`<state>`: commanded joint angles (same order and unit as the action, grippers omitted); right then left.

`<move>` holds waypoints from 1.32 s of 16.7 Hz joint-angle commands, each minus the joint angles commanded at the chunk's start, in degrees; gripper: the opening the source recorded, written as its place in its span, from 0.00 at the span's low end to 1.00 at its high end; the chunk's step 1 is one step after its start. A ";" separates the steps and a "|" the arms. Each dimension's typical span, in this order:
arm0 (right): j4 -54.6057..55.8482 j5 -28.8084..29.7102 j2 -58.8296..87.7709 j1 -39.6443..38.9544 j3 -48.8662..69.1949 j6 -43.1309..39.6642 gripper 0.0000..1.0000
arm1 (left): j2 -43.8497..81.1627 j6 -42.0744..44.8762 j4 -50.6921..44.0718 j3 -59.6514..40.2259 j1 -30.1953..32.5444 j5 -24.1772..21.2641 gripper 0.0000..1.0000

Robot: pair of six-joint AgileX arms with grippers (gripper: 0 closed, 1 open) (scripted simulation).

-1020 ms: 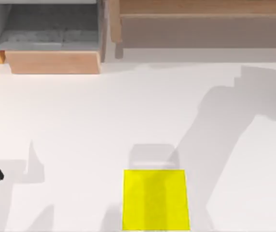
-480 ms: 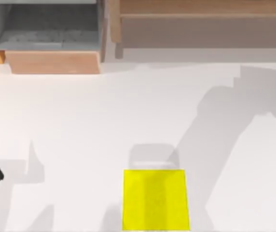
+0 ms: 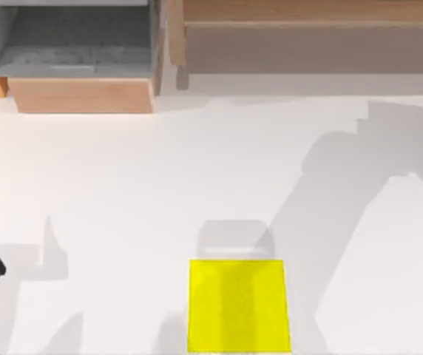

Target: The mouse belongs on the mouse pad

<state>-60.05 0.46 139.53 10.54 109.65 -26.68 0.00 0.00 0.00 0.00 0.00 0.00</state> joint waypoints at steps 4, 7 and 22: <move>-1.62 -0.66 -1.70 -0.06 1.02 0.40 0.00 | 0.00 0.00 0.00 0.00 0.00 0.00 1.00; -7.28 -0.72 -2.02 0.08 6.46 0.39 0.00 | 0.00 0.00 0.00 0.00 0.00 0.00 1.00; -20.96 -0.66 -4.21 -3.38 17.67 4.12 0.00 | 0.00 0.00 0.00 0.00 0.00 0.00 1.00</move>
<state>-81.01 -0.20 135.33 7.16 127.33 -22.56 0.00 0.00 0.00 0.00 0.00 0.00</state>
